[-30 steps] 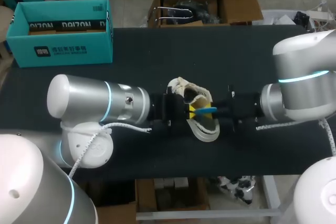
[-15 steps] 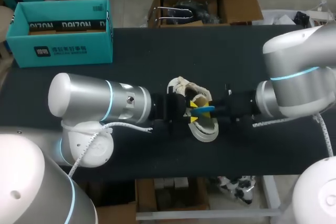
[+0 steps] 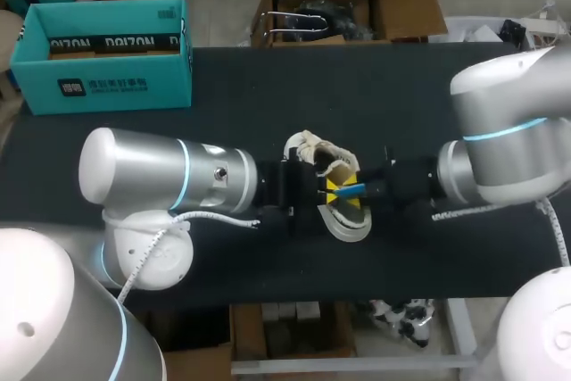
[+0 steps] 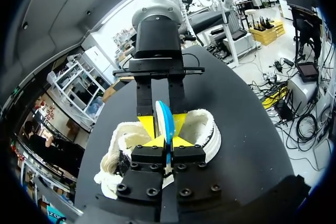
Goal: Open the shoe tongue, take the insole out of the shoe, put the insole back into the shoe, and pack the shoe into the shoebox
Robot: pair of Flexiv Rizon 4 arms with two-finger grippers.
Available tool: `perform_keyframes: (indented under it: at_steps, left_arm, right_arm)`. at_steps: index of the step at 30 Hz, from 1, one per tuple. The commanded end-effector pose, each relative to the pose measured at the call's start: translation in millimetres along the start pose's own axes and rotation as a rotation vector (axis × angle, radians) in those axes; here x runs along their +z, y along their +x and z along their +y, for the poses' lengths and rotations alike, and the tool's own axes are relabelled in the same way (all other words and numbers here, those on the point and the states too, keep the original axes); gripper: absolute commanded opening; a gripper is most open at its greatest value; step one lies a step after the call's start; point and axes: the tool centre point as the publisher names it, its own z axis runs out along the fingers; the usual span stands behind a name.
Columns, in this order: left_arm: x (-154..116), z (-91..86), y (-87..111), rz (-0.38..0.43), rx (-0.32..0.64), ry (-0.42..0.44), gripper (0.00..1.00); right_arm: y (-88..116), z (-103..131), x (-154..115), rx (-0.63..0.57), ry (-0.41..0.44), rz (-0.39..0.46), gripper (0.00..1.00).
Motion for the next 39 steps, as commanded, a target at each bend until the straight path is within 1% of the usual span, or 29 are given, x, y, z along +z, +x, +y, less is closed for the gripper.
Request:
perform_keyframes:
  at_steps: [1, 2, 4, 6, 9, 16, 21, 27, 28, 29, 31, 32, 34, 35, 36, 39]
  left_arm:
    - [1.0, 3.4, 2.2, -0.006, -0.005, -0.003, 0.0]
    - [0.9, 4.1, 2.5, -0.006, -0.006, -0.004, 0.0]
    - [0.8, 4.9, 3.1, -0.005, -0.008, -0.004, 0.0]
    - [0.9, 5.1, 3.2, -0.004, -0.009, -0.004, 0.0]
    - [1.0, 5.2, 3.5, -0.003, -0.011, -0.005, 0.0]
    - [2.5, 9.2, 0.8, -0.005, -0.021, -0.02, 0.0]
    - [7.4, 17.3, -5.1, 0.002, -0.056, -0.038, 0.0]
    - [9.9, 22.5, -5.3, 0.01, -0.08, -0.048, 0.0]
    - [9.0, 22.9, -5.6, 0.014, -0.089, -0.041, 0.04]
    - [7.3, 22.2, -5.9, 0.014, -0.092, -0.037, 0.15]
    - [3.3, 20.3, -5.9, 0.019, -0.097, -0.026, 0.27]
    - [1.2, 19.4, -5.9, 0.019, -0.098, -0.023, 0.4]
    - [-3.1, 17.5, -5.9, 0.025, -0.102, -0.014, 0.61]
    - [-5.2, 16.5, -6.0, 0.027, -0.103, -0.012, 0.67]
    - [-7.0, 15.6, -5.9, 0.028, -0.103, -0.011, 0.7]
    - [-9.2, 13.8, -5.0, 0.026, -0.094, -0.014, 0.69]
  right_arm:
    - [-9.1, -8.6, -14.9, 0.0, -0.016, 0.024, 0.43]
    - [-10.6, -9.4, -16.7, -0.003, -0.016, 0.029, 0.42]
    - [-12.1, -9.7, -18.8, -0.003, -0.017, 0.036, 0.38]
    - [-11.9, -9.2, -19.2, -0.003, -0.017, 0.038, 0.29]
    - [-9.9, -7.6, -17.8, -0.004, -0.014, 0.038, 0.0]
    - [-3.7, -4.4, -9.4, -0.016, -0.002, 0.036, 0.0]
    - [3.1, 3.0, -1.3, -0.012, 0.01, 0.017, 0.0]
    - [7.7, 9.9, 5.2, 0.009, 0.011, -0.002, 0.0]
    - [7.8, 10.3, 5.4, 0.013, 0.011, -0.005, 0.0]
    - [7.6, 10.5, 5.3, 0.014, 0.01, -0.006, 0.0]
    - [7.0, 10.7, 4.7, 0.016, 0.007, -0.007, 0.0]
    - [6.7, 10.6, 4.4, 0.02, -0.001, -0.008, 0.0]
    - [5.3, 10.2, 3.1, 0.023, -0.01, -0.008, 0.0]
    - [4.2, 9.8, 1.8, 0.025, -0.015, -0.007, 0.0]
    - [3.0, 9.3, 0.3, 0.025, -0.02, -0.005, 0.0]
    - [-0.1, 8.4, -3.5, 0.024, -0.024, 0.0, 0.0]
